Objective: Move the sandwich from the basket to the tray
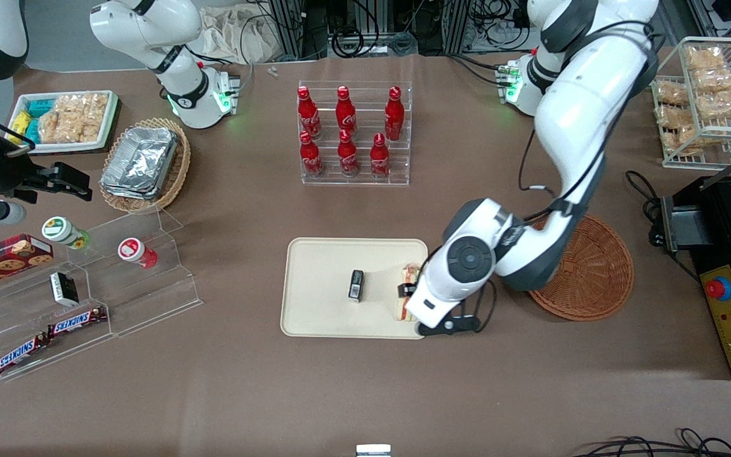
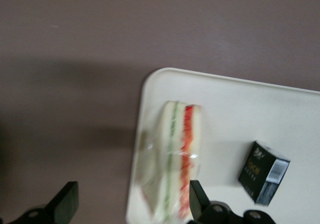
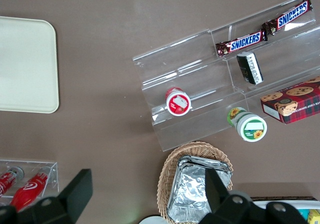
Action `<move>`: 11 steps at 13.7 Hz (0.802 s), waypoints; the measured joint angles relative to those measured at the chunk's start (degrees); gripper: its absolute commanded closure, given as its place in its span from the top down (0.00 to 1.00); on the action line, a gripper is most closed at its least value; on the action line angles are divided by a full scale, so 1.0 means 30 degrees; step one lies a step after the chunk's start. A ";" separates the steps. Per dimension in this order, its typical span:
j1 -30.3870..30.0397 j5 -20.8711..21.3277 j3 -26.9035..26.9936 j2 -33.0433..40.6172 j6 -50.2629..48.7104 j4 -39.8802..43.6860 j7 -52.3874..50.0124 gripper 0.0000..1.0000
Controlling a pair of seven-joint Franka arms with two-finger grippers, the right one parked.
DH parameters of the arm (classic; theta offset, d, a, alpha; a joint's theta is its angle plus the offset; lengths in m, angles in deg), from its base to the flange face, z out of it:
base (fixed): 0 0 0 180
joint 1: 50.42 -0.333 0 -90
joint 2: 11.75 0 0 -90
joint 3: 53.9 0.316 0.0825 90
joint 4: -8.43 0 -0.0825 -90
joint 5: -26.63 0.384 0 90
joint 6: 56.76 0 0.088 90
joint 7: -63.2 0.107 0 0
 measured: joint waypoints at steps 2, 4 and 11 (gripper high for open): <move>-0.1198 -0.0501 -0.0052 0.1652 -0.1799 -0.0009 0.0690 0.99; -0.2600 -0.1580 -0.0071 0.3157 -0.2621 -0.0388 0.2381 0.99; -0.6018 -0.4276 0.2092 1.0195 -0.3466 -0.5945 1.1008 0.99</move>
